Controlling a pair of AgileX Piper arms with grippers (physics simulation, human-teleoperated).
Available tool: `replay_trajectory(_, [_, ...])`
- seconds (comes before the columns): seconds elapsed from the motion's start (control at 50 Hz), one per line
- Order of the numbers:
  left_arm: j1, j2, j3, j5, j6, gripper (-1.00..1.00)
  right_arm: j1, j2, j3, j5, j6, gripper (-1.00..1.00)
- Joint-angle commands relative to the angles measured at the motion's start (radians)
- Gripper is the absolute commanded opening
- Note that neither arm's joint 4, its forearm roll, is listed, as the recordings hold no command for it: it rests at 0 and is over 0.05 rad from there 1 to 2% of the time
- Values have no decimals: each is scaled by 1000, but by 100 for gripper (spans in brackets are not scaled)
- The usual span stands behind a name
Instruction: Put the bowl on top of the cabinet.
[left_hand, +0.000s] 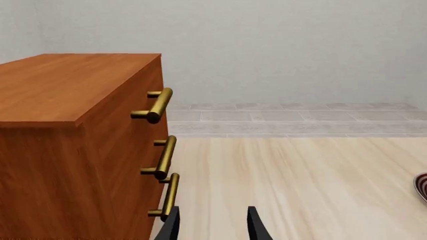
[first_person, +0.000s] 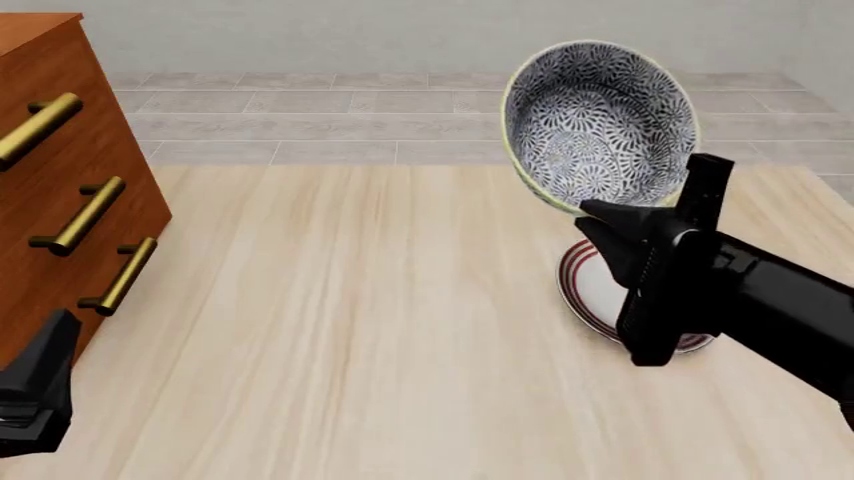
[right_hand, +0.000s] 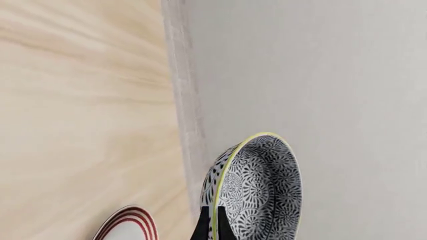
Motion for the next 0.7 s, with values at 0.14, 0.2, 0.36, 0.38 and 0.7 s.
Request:
replay_trajectory(0.14, [0, 2, -1, 0, -2, 100, 10, 8, -16, -16, -5, -100])
replay_trajectory(0.2, [0, 1, -1, 1, -2, 100, 13, 9, -19, -11, -2, -100])
replay_trajectory(0.36, [-2, 1, 0, 1, 0, 100, 14, 10, -23, -8, -1, -100])
replay_trajectory(0.38, [-2, 1, 0, 1, 0, 100, 14, 10, -23, -8, -1, -100])
replay_trajectory(0.7, [-61, 49, -47, 13, 12, 100, 24, 16, -26, -7, -3, -100])
